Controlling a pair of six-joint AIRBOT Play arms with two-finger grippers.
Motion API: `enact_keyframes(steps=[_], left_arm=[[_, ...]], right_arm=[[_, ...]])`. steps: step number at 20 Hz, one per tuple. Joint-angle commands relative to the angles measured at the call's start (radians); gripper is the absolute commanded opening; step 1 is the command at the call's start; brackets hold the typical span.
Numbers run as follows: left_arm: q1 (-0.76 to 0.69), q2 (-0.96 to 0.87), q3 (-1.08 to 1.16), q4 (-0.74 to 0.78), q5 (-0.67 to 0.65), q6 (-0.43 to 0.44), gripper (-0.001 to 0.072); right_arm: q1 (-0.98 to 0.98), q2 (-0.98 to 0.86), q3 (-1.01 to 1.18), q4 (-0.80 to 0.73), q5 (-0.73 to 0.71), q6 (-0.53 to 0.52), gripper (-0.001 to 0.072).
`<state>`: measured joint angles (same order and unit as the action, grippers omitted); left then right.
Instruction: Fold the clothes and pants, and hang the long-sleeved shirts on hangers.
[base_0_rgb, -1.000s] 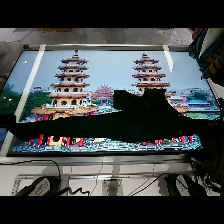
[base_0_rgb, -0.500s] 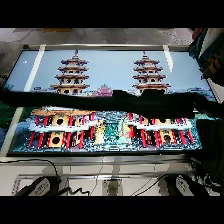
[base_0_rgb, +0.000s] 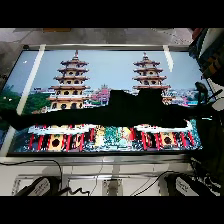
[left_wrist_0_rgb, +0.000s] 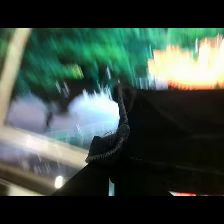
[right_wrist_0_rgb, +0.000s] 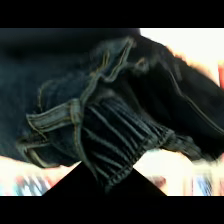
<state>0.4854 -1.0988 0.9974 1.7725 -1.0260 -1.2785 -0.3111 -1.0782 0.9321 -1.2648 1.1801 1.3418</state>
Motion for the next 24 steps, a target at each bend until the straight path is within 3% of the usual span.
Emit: enact_keyframes(steps=[1,5,9,16,24], left_arm=[[0.035,0.0,-0.222,0.029,-0.15,0.142,0.0015],[0.042,0.003,-0.246,0.244,-0.181,0.141,0.0015],[0.042,0.007,-0.162,0.36,-0.141,0.089,0.0015],[0.046,-0.004,-0.06,0.37,-0.079,0.089,0.0016],[0.106,-0.106,-0.08,0.374,-0.336,0.09,0.0014]], right_arm=[[0.012,-0.006,-0.04,-0.178,0.244,-0.001,0.003],[0.012,-0.006,-0.041,-0.188,0.318,-0.001,0.003],[0.012,-0.006,-0.039,-0.213,0.352,-0.001,0.0031],[0.012,-0.006,-0.005,-0.233,0.476,-0.002,0.0031],[0.012,-0.006,-0.054,-0.238,0.569,-0.01,0.003]])
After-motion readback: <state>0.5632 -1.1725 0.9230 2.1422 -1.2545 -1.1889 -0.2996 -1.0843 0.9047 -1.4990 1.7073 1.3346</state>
